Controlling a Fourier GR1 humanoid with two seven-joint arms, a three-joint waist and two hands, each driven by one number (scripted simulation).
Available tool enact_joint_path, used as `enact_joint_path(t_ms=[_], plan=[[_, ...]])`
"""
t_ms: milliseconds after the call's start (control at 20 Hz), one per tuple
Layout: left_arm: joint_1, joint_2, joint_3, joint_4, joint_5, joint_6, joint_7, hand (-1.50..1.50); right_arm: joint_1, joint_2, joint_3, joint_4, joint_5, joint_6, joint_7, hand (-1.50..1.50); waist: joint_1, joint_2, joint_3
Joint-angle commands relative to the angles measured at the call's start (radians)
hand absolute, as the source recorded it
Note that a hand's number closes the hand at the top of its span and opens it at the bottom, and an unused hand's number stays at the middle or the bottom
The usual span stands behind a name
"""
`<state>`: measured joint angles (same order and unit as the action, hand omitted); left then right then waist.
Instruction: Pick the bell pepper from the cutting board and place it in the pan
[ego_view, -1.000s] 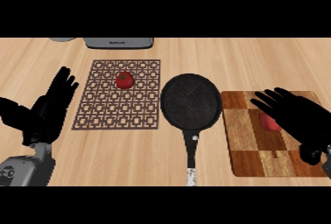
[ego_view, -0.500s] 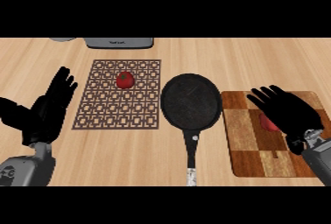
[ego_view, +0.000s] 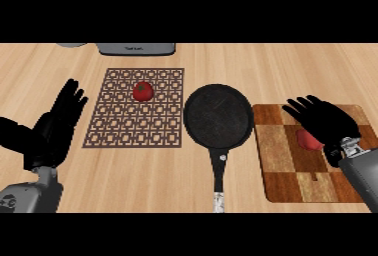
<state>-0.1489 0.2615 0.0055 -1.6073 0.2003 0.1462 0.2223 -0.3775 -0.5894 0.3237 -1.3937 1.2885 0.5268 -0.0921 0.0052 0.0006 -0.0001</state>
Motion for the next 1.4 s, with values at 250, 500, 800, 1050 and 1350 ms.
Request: enact_joint_path(t_ms=[250, 500, 800, 1050, 1350], plan=[[0.003, -0.045, 0.013, 0.003, -0.047, -0.013, -0.006, 0.0, -0.007, 0.102, -0.054, 0.122, 0.077, -0.064, -0.05, -1.5, -0.001, 0.0, 0.0], [-0.057, -0.04, 0.049, 0.073, -0.036, -0.042, -0.007, 0.0, -0.083, 0.172, -0.059, 0.244, 0.124, -0.075, -0.048, -1.5, -0.001, 0.001, 0.0], [-0.022, -0.033, 0.05, -0.032, -0.037, -0.044, 0.066, 0.0, -0.061, 0.136, -0.063, 0.37, 0.148, -0.244, -0.203, 1.5, 0.004, 0.0, 0.001], [-0.062, -0.046, 0.08, 0.091, -0.051, -0.06, -0.015, 0.0, -0.066, 0.2, -0.071, 0.355, 0.159, -0.241, -0.193, 1.5, -0.003, 0.0, 0.0], [0.005, -0.088, 0.048, 0.013, -0.067, -0.05, -0.011, 0.0, -0.076, 0.199, -0.124, 0.411, 0.15, -0.294, -0.243, 1.5, 0.0, 0.0, 0.0]])
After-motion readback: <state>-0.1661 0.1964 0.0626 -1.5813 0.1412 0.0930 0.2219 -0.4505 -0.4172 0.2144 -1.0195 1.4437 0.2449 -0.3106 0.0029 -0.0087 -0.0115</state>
